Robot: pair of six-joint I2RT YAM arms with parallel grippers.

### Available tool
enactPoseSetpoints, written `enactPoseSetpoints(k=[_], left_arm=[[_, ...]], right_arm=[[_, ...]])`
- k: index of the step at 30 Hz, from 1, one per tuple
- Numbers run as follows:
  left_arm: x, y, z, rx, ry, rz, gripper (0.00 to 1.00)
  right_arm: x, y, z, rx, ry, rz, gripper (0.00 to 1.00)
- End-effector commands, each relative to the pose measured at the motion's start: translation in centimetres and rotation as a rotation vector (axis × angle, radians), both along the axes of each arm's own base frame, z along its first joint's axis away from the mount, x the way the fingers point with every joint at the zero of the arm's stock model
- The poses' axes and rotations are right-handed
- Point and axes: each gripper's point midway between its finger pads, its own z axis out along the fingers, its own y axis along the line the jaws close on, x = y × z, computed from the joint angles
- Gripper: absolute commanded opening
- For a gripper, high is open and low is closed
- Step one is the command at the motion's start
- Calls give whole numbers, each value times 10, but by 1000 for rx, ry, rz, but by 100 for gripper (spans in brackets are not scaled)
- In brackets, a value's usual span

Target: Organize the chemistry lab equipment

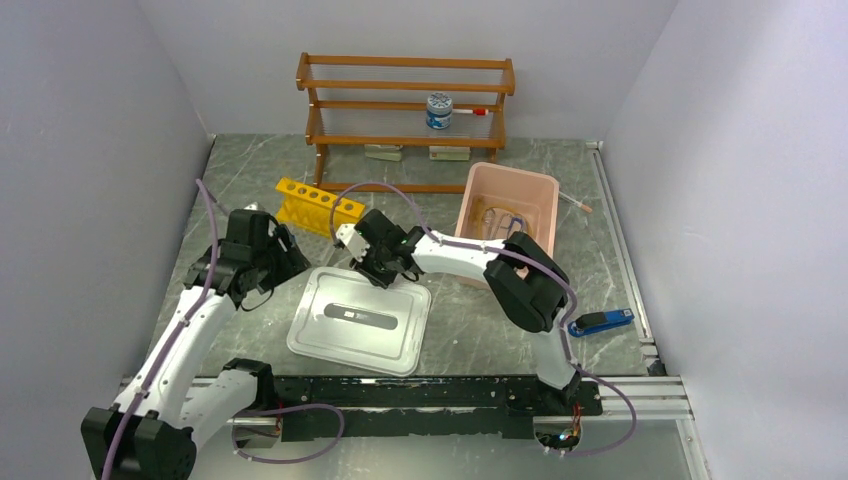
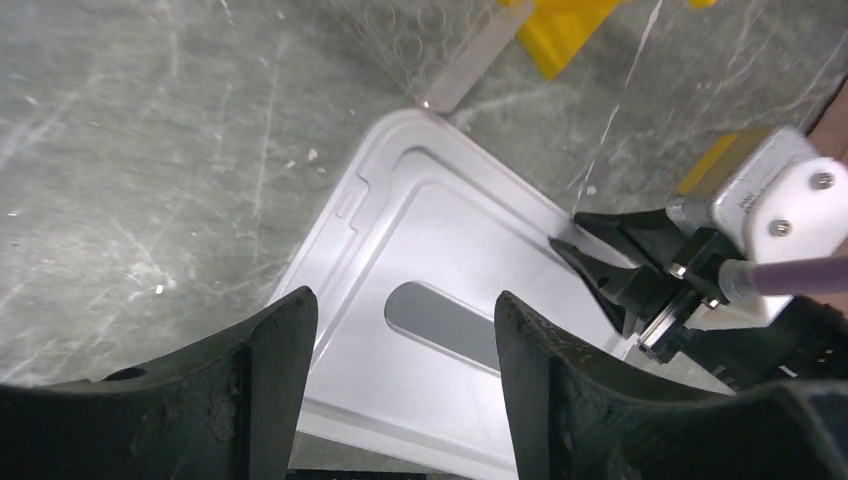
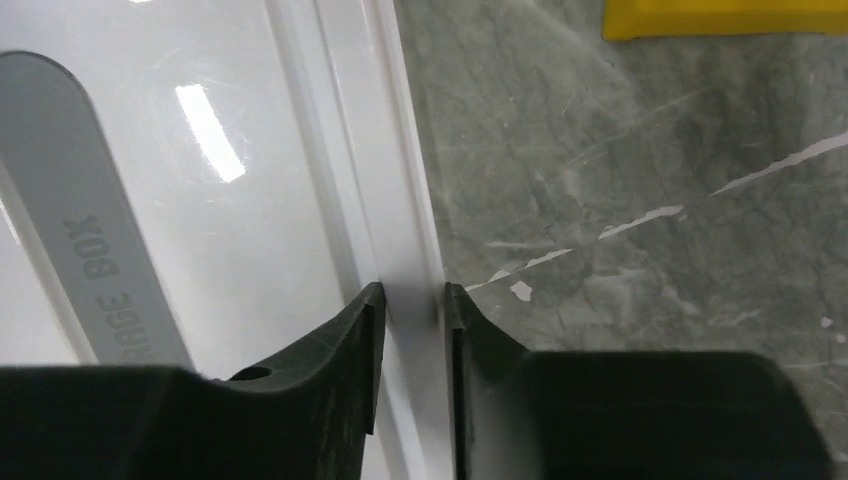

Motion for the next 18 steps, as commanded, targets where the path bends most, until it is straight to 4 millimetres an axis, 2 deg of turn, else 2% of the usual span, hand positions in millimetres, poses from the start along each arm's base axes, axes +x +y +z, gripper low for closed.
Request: enactPoseSetpoints(k=[1, 4, 7, 14, 18], left_arm=[[7, -26, -6, -101, -22, -107, 70], [7, -32, -11, -119, -24, -151, 72], [8, -36, -11, -123, -34, -181, 74], [6, -36, -17, -132, -18, -173, 74], [4, -35, -18, -127, -14, -173, 74]], right_arm=[[-6, -17, -24, -105, 16, 35, 22], [-13, -25, -15, -127, 19, 82, 8], [-20, -31, 0, -122, 17, 121, 3], [-42, -42, 26, -101, 58, 196, 0], [-46, -44, 43, -74, 53, 186, 0]])
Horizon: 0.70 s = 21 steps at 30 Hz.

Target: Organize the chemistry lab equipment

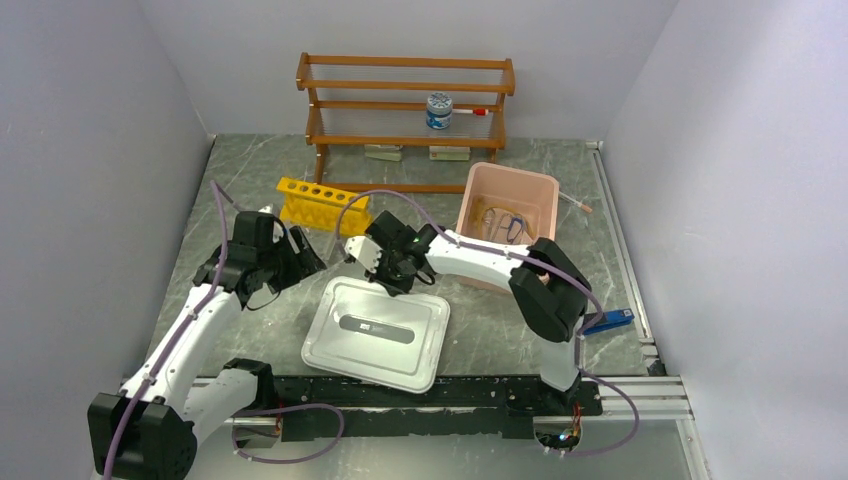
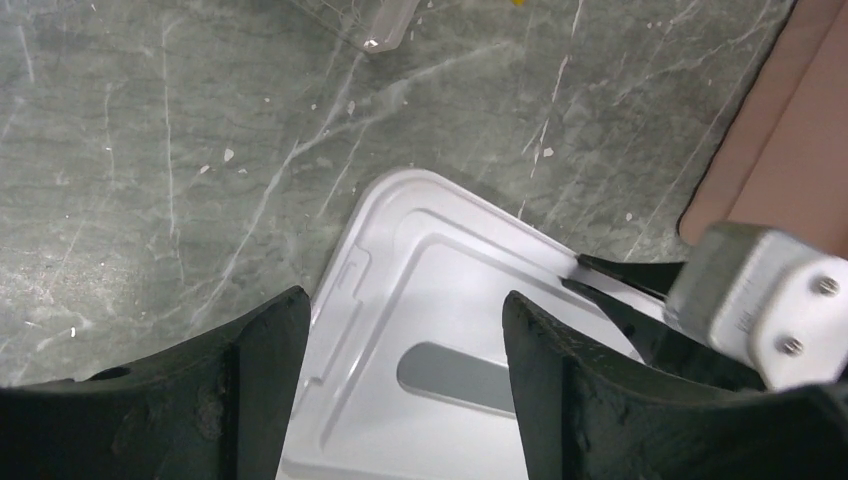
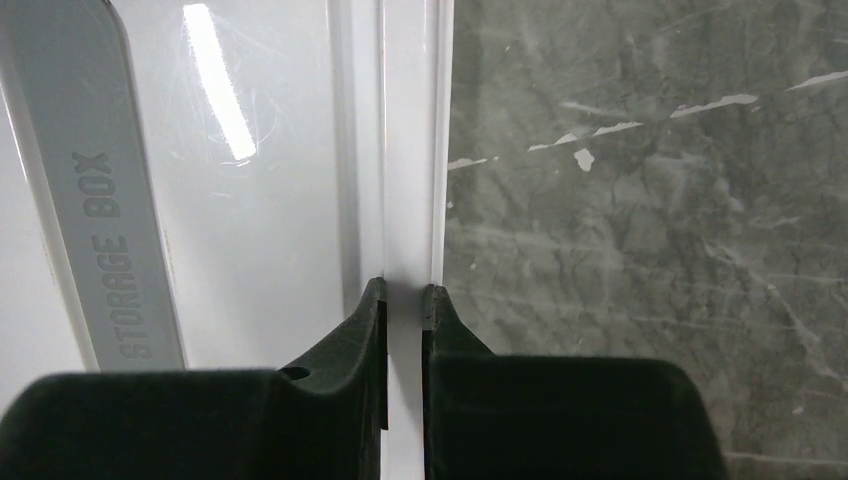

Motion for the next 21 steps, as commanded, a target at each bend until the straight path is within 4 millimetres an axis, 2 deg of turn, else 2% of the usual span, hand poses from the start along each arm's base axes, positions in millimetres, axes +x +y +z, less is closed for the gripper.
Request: enactPoseSetpoints(k=[1, 9, 13, 16, 21], left_arm=[[1, -6, 4, -27, -26, -35, 75], [-8, -34, -9, -136, 5, -190, 78], [-8, -35, -13, -127, 24, -225, 81], [-7, -35, -10, -116, 20, -244, 84], [-18, -60, 6, -234, 40, -396, 84]], right_arm=[[-11, -5, 30, 42, 11, 20, 0], [-10, -15, 59, 89, -16, -12, 0], [-6, -19, 76, 119, -44, -32, 0], [-5, -20, 88, 140, -60, -37, 0], [-5, -19, 109, 181, -71, -33, 0]])
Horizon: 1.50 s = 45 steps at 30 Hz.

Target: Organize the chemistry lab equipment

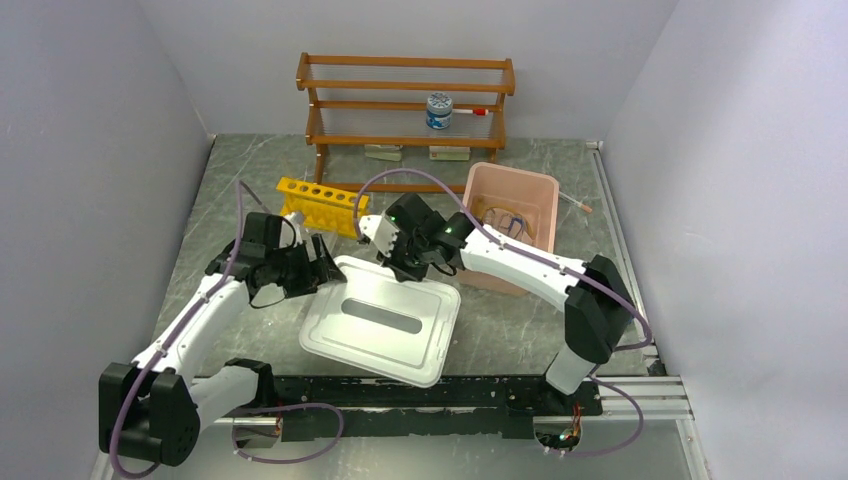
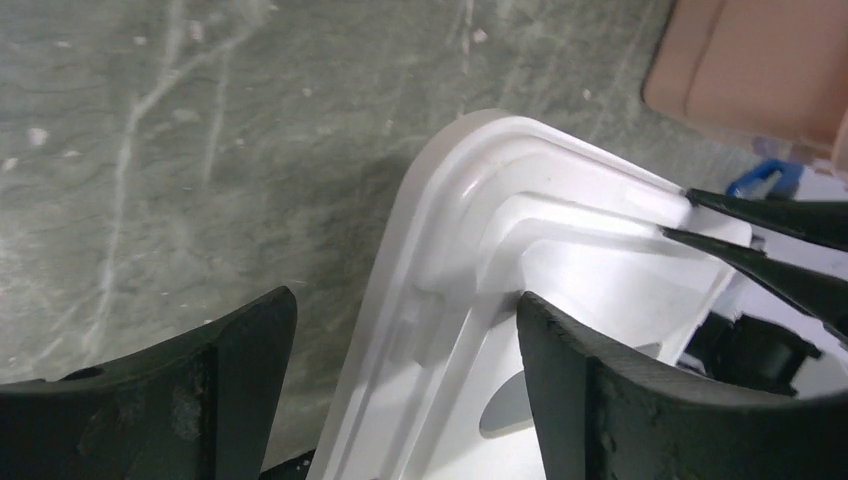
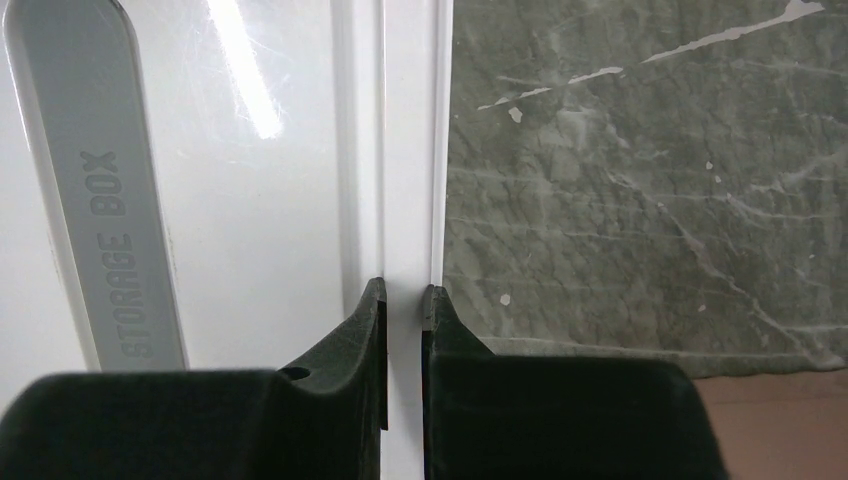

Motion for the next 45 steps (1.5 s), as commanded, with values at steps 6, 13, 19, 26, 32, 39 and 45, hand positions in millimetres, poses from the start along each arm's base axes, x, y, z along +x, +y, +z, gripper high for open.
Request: enactPoseSetpoints(k=[6, 13, 19, 26, 32, 39, 45], left_arm=[[-9, -46, 71, -268, -62, -275, 76], [-4, -63, 129, -401, -176, -366, 54], [-2, -72, 157, -464, -264, -452, 8], [3, -75, 215, -442, -517, -607, 5], [-3, -76, 253, -395, -740, -772, 5], [-6, -79, 275, -384, -843, -894, 5], [-6, -81, 292, -388, -933, -936, 5]], right_arm=[[8, -4, 61, 141, -63, -17, 0], [22, -20, 90, 195, -180, -95, 0], [24, -24, 130, 304, -265, -129, 0], [25, -25, 161, 371, -257, -159, 35], [28, -24, 188, 428, -209, -111, 65], [41, -27, 205, 456, -244, -63, 73], [49, -35, 215, 491, -203, -86, 83]])
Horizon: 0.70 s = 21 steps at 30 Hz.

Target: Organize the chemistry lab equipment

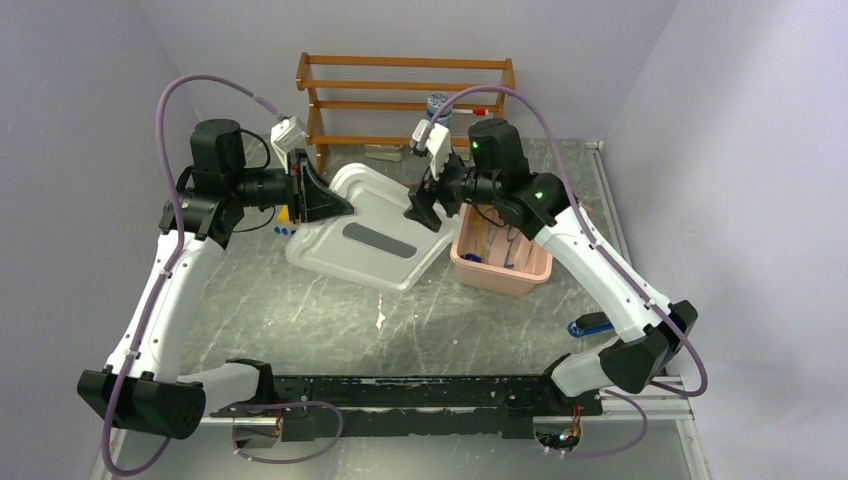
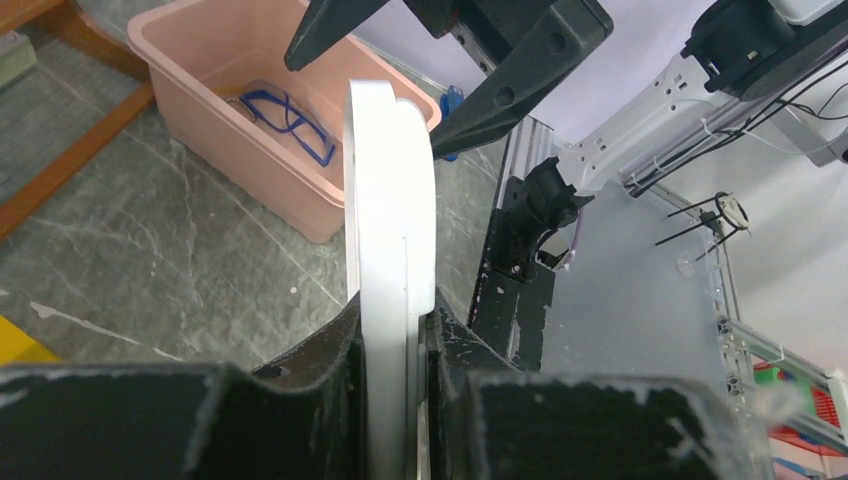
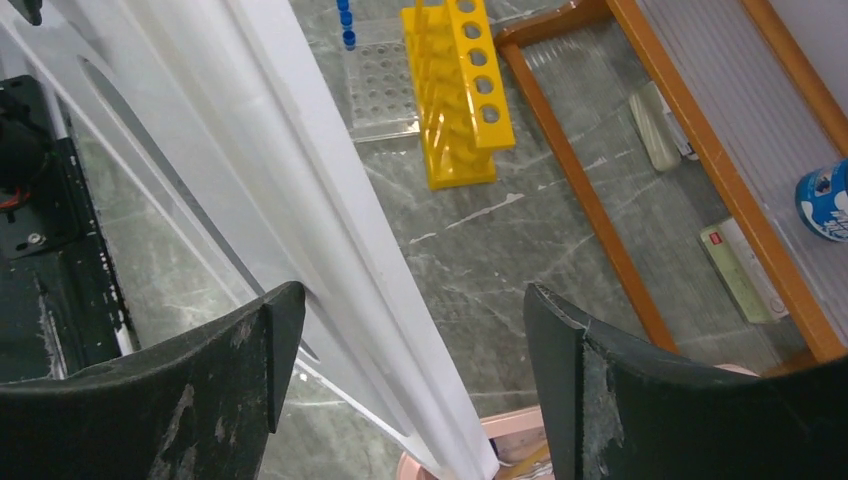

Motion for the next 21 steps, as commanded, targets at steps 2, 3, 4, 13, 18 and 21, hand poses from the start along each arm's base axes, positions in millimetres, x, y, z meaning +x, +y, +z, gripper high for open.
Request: enactPoseSetpoints(k=[2, 3, 4, 13, 18, 21], left_arm=[[-16, -3, 34, -61, -161, -112, 5], [-16, -4, 36, -66, -175, -122, 5], [-15, -4, 38, -65, -186, -128, 5], [16, -6, 40, -38, -245, -79, 5], [35, -8, 42, -64, -211, -15, 5], [44, -7, 42, -63, -219, 32, 26]], right_arm=[[-12, -1, 5, 36, 74, 89, 82], [-16, 1, 1, 30, 94, 117, 80], [-20, 1, -1, 25, 106, 137, 77], [-35, -7, 11, 69, 145, 192, 19], [-24, -11, 5, 78, 194, 129, 0], [-23, -12, 2, 83, 225, 116, 0]])
